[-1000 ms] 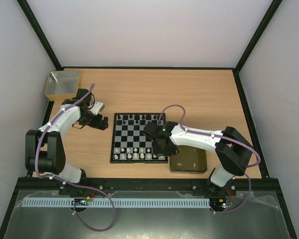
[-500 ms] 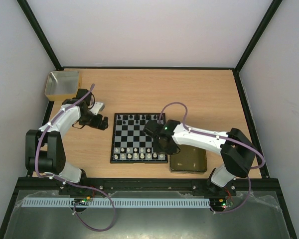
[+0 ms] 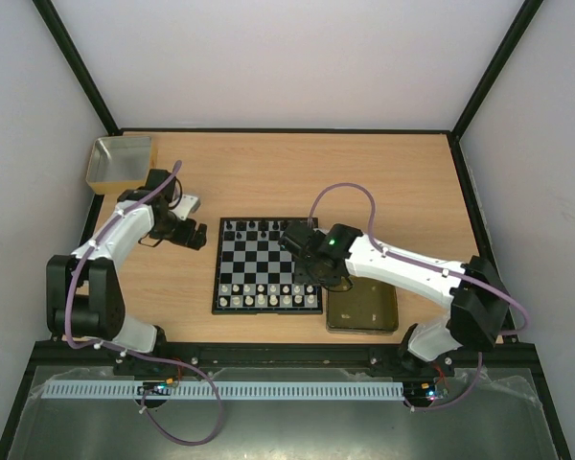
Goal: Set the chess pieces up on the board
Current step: Reset both arms
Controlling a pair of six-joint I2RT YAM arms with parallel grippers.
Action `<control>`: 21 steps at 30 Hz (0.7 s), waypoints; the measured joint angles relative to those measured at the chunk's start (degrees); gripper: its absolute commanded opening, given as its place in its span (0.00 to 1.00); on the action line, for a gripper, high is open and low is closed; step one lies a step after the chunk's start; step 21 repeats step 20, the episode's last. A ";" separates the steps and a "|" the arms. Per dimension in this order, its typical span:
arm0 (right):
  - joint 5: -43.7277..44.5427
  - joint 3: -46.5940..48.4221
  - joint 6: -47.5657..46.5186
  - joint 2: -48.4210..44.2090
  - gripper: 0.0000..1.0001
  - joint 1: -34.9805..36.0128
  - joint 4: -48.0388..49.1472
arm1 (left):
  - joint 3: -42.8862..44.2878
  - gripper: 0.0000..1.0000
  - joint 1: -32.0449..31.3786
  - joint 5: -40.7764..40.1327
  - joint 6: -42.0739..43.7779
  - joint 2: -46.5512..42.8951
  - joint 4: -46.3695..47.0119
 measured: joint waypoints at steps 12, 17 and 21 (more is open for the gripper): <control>7.58 -0.02 -5.03 -10.19 0.73 0.50 -0.81 | 5.88 0.99 -4.98 -0.37 2.32 -8.22 -5.77; 9.16 -3.06 -6.05 -16.92 0.71 0.55 0.42 | 5.88 0.99 -7.96 0.66 3.80 -13.49 -8.59; 9.29 -5.86 -5.81 -18.32 0.72 0.59 1.14 | 5.62 0.99 -8.17 0.85 4.61 -15.04 -9.38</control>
